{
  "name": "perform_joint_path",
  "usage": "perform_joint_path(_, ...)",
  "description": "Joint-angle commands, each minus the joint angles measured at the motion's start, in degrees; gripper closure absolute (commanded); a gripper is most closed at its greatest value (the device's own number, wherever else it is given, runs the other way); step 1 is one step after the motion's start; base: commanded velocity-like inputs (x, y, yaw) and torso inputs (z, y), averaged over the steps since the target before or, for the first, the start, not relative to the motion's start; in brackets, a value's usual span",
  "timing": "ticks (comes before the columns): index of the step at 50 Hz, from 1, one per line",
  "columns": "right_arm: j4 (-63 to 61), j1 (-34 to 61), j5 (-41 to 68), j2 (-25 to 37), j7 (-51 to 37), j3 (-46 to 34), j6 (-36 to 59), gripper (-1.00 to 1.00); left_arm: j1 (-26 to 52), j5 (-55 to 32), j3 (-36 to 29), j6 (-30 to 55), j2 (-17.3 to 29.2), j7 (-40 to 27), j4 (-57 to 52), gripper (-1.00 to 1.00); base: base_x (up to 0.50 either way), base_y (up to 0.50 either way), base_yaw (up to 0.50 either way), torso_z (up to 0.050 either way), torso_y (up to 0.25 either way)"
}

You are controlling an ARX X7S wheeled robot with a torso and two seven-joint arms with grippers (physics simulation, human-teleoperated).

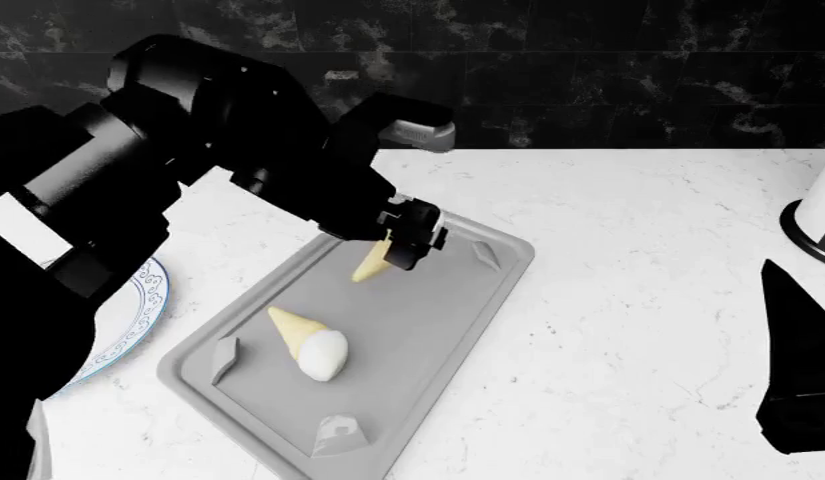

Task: Move the dessert items from the plate to the tray.

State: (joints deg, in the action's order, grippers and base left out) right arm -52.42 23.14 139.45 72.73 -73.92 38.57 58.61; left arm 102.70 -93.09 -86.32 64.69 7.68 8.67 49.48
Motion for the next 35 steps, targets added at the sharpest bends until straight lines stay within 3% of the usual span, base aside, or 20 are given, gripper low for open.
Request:
perform_joint_path(1, 0.2, -0.2, 0.4, 0.0, -0.1, 0.7, 0.4, -1.0, -0.7, 2.1, -1.8, -0.7, -2.4, 3.3, 4.2, 1.0, 0.0, 0.0, 0.0, 0.0, 0.0)
perform_joint_path(35, 0.2, -1.0, 0.0, -0.4, -0.2, 1.0, 0.7, -1.0, -3.5, 6.2, -4.7, -3.2, -5.3, 9.2, 9.7, 1.0, 0.0, 0.0, 0.0, 0.0, 0.0)
